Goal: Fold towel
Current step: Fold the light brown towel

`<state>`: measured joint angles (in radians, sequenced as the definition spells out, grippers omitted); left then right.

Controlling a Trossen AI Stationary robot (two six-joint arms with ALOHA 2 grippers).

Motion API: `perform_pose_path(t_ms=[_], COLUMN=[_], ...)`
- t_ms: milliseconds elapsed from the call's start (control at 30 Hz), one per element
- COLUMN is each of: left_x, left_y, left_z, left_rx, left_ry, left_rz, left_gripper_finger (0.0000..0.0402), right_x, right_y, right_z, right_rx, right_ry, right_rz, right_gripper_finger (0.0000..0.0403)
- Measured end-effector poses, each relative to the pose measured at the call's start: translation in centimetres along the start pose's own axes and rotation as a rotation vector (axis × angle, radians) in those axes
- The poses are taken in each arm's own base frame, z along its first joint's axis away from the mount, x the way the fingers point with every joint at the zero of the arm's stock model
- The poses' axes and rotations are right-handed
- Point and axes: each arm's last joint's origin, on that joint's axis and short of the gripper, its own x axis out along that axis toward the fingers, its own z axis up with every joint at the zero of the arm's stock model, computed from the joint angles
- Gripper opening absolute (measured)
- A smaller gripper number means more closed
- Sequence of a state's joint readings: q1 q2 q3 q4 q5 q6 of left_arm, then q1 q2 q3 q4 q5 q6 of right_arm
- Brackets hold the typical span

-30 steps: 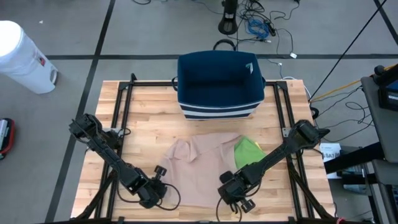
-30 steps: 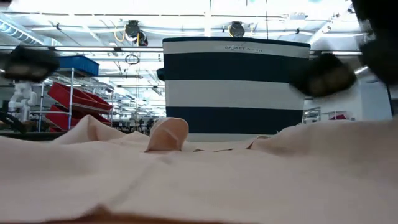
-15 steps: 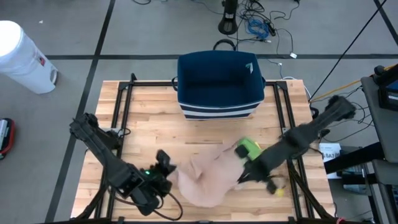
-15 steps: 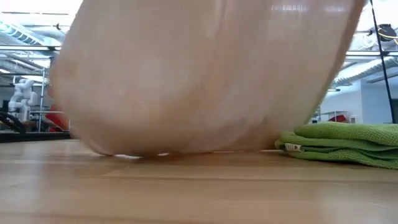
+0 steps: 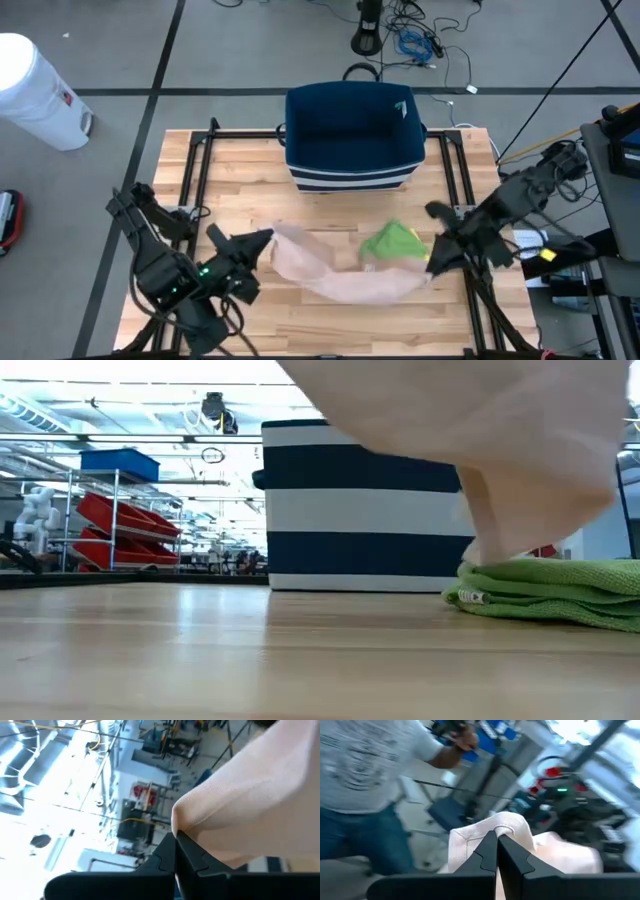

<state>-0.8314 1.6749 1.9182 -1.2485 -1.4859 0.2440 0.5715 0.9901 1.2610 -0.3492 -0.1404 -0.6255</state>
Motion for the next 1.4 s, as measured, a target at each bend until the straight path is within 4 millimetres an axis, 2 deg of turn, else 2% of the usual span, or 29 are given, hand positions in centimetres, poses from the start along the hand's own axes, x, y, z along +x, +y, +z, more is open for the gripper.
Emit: perform_pose_path(t_ms=[133,300,567,700,767,867,1033,1200,1400], left_x=[2.0,5.9,13.6,15.5,15.3,13.9,11.5,9.8,7.5], left_y=[0.3,1.0,3.2,5.2,6.4,7.7,8.2,7.1,6.1], left_z=[-0.3,-1.5,-6.0,-8.6,-9.6,-10.3,-10.4,-9.2,-7.7], left_rx=[0.044,0.104,0.182,0.167,0.122,0.008,-0.203,-0.293,-0.301], left_ry=[0.063,0.21,0.514,0.626,0.641,0.595,0.391,0.211,0.127], left_rz=[0.019,0.104,0.169,0.196,0.208,0.173,-0.169,-0.55,-0.676], left_gripper_finger=[0.0,0.0,0.0,0.0,0.0,0.0,0.0,0.0,0.0], right_x=[-1.2,-2.0,-3.6,-5.5,-6.4,-7.1,-6.9,-5.4,-2.6], right_y=[-1.0,-2.4,-5.2,-7.1,-7.7,-7.6,-6.0,-4.6,-3.3], right_z=[-0.1,-1.1,-3.0,-2.1,-1.4,-0.9,-2.3,-4.3,-5.8], right_rx=[-0.057,-0.148,-0.31,-0.356,-0.332,-0.244,-0.004,0.268,0.398], right_ry=[0.089,0.31,0.588,0.638,0.629,0.578,0.591,0.581,0.481], right_rz=[-0.171,-0.417,-0.616,-0.707,-0.721,-0.653,-0.417,-0.153,0.059], right_gripper_finger=[0.0,0.0,0.0,0.0,0.0,0.0,0.0,0.0,0.0])
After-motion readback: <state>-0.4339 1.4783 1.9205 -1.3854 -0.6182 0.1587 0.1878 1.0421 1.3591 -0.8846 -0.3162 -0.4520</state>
